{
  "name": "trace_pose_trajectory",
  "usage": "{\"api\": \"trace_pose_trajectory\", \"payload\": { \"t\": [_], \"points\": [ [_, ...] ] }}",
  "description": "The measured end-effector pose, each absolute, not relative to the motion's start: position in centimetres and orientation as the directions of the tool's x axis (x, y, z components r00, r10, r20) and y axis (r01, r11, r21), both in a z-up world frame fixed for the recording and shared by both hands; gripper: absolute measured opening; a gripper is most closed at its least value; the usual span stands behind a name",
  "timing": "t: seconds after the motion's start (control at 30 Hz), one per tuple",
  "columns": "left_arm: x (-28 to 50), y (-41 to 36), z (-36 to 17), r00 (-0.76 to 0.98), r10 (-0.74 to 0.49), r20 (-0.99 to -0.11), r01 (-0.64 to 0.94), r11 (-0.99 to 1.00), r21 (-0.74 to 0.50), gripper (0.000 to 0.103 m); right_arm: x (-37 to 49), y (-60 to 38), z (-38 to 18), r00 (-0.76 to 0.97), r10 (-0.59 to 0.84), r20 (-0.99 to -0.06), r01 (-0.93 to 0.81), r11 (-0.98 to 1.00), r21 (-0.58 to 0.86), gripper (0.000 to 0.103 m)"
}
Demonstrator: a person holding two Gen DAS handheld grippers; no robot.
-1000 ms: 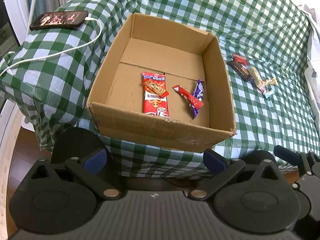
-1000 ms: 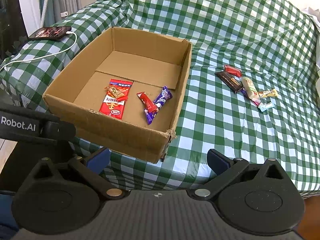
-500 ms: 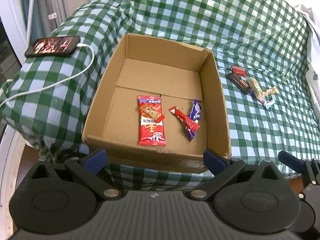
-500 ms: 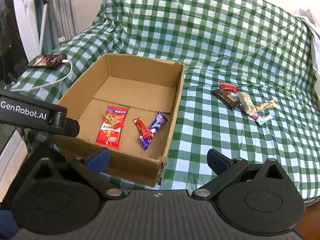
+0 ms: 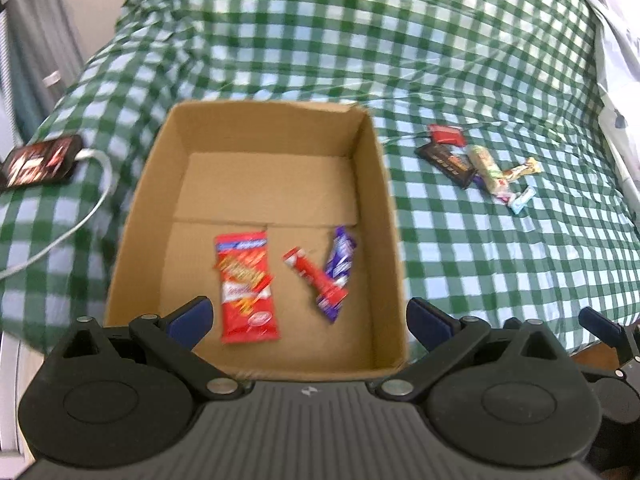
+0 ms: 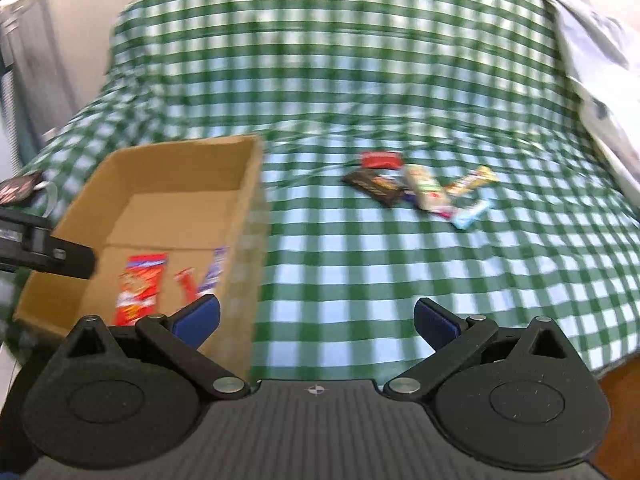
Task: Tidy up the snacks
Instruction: 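Grasp the dark chocolate bar with the left gripper while the right grasps the blue stick snack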
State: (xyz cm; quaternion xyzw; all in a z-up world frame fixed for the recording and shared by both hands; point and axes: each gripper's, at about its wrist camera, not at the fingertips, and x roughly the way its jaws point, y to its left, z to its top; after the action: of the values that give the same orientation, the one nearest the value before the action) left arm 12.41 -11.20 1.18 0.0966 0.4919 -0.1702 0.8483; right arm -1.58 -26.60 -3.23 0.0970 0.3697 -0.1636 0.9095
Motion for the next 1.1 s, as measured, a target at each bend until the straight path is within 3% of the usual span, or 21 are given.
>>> {"api": "trace_pose_trajectory", "payload": {
  "t": [0.37,0.63,0.87,1.0,1.1],
  "points": [
    [18.3,-26.2,-1.1,0.387,-0.263,-0.884,0.476,0.878,-0.053,0.103,-0.7,-39.4,-5.8,0.605,-0.348,-0.716,0.594,0.796,0.114,0.102],
    [28.2,-37.2,-10.8,0.299,-0.162,-0.94,0.299,0.952,-0.069,0.103,4.6,-49.1,-10.6,0.565,-0.379,-0.733,0.694,0.699,0.174,0.102],
    [35.7,-42.4,-18.2,0.245,-0.122,-0.962,0.137,0.986,-0.091,0.103,11.5,-56.1,-16.9,0.517,-0.388,-0.763,0.743,0.645,0.176,0.102],
    [38.0,-44.3,-21.7,0.213,-0.093,-0.973,0.119,0.99,-0.069,0.103,15.5,-58.4,-19.6,0.501,-0.395,-0.77,0.753,0.637,0.163,0.102],
    [36.9,-44.2,-22.3,0.25,-0.082,-0.965,0.184,0.982,-0.036,0.103,17.2,-58.6,-21.8,0.441,-0.429,-0.788,0.757,0.65,0.07,0.102]
  ]
}}
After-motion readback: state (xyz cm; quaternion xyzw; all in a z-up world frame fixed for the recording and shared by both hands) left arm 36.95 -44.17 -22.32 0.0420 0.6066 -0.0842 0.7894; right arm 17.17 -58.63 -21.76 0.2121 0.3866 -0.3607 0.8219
